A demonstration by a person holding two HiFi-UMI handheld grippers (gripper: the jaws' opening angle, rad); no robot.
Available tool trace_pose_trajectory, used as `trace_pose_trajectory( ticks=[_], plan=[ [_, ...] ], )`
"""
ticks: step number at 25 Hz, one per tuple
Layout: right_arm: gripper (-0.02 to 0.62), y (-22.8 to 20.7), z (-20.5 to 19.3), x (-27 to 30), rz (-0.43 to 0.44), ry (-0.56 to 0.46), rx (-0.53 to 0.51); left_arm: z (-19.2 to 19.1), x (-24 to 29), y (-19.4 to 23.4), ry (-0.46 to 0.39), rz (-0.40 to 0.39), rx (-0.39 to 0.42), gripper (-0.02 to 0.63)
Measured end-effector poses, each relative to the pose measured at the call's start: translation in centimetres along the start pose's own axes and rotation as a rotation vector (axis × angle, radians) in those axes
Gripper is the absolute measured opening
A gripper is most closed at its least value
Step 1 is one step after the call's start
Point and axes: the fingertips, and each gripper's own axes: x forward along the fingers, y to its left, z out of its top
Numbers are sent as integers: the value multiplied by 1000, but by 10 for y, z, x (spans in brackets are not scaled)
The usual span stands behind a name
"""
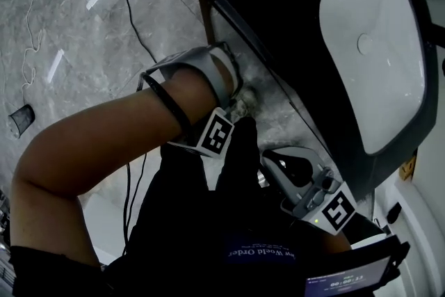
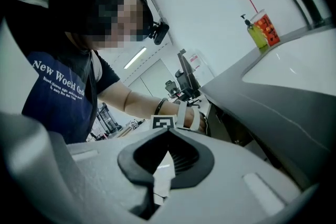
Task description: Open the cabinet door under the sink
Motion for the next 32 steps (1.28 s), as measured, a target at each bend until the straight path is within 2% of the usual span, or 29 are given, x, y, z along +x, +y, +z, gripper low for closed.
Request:
trace_pose_trajectory(
  ticks=[2, 8, 12, 16, 23, 27, 32],
  plan=[
    [2, 3, 2, 3, -53, -19, 2, 2, 0, -4, -13, 0, 6, 92],
    [2, 16, 7, 13, -277, -168, 26, 4, 3, -3, -71, -11, 30, 92],
    [2, 25, 12, 4, -408, -266, 51, 5, 3, -4, -123, -15, 18, 91],
    [2, 37, 2, -12, -524, -337, 92, 3, 4, -11, -127, -34, 66, 84],
    [2, 71, -25, -11, -687, -426, 124, -9, 2, -51, -121, -60, 226, 89],
    [2, 91, -36, 6, -741, -453, 112, -20, 8, -64, -111, -62, 274, 97],
    [2, 134, -40, 26, -824, -548, 100, -36, 11, -86, -91, -76, 322, 107]
  ],
)
